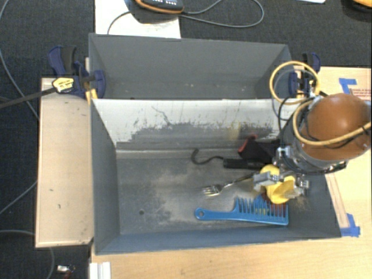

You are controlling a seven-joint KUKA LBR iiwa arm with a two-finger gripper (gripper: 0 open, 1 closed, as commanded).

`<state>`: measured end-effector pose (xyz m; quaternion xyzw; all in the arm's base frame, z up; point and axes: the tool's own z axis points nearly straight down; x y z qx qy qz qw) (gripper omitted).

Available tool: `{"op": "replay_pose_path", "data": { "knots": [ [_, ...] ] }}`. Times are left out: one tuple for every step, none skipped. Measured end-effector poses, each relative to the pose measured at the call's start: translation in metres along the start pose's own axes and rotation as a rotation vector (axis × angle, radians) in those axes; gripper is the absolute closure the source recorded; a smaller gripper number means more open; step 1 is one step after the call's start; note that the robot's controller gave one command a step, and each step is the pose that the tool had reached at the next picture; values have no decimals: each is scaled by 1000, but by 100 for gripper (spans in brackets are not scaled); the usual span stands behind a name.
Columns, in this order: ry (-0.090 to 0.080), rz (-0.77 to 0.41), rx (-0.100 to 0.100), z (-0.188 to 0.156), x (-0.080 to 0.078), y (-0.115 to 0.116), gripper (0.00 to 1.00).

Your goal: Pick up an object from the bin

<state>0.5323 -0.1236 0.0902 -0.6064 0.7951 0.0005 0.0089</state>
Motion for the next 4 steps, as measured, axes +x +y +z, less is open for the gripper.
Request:
{"op": "replay_pose_path", "data": {
  "knots": [
    [-2, -202, 1, -8, 1, 1, 0],
    [-10, -115, 1, 6, 1, 2, 0],
    [-16, -230, 0, 10, 0, 2, 0],
    [-29, -594, 10, 18, 5, 4, 100]
  ]
}}
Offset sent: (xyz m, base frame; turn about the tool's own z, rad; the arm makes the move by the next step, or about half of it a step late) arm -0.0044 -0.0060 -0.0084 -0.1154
